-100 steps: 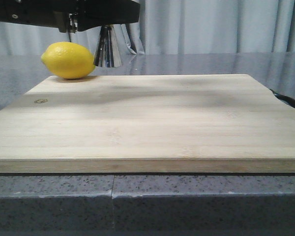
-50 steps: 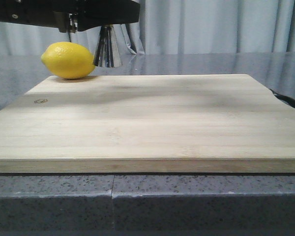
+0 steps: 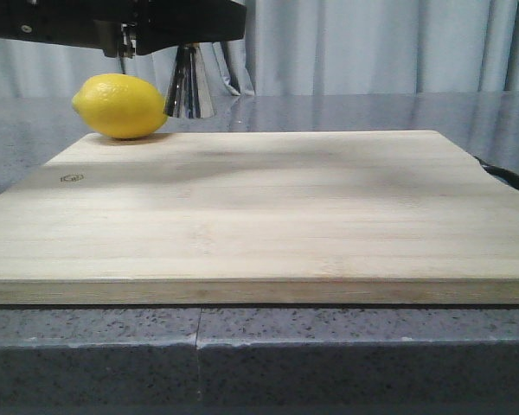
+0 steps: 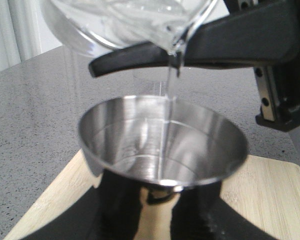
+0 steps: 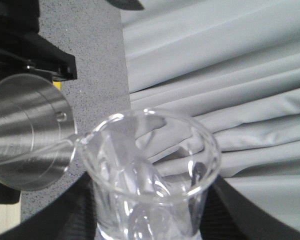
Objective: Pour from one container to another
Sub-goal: 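Tilt the beaker with the right gripper, pouring liquid into the jigger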
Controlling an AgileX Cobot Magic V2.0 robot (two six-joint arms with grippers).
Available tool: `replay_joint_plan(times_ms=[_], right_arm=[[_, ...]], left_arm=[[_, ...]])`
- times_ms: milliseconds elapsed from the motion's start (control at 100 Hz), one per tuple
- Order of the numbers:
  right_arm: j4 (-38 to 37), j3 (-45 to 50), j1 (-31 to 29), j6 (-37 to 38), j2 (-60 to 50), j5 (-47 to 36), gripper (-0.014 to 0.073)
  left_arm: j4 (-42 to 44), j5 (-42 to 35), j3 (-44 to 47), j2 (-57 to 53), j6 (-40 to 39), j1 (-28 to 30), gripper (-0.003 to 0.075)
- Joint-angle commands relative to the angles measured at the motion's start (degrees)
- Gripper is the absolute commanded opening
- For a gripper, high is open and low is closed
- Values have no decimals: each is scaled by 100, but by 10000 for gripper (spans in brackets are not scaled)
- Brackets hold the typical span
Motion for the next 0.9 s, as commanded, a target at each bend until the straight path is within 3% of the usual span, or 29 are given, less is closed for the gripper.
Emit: replay_joint_plan(times_ms=[0, 890], right_arm=[[-257, -213, 8, -47, -195, -262, 291], [-872, -213, 8, -47, -195, -262, 290]], left_arm=[[-502, 562, -170, -267, -28, -47, 227], [-502, 562, -170, -267, -28, -47, 227]])
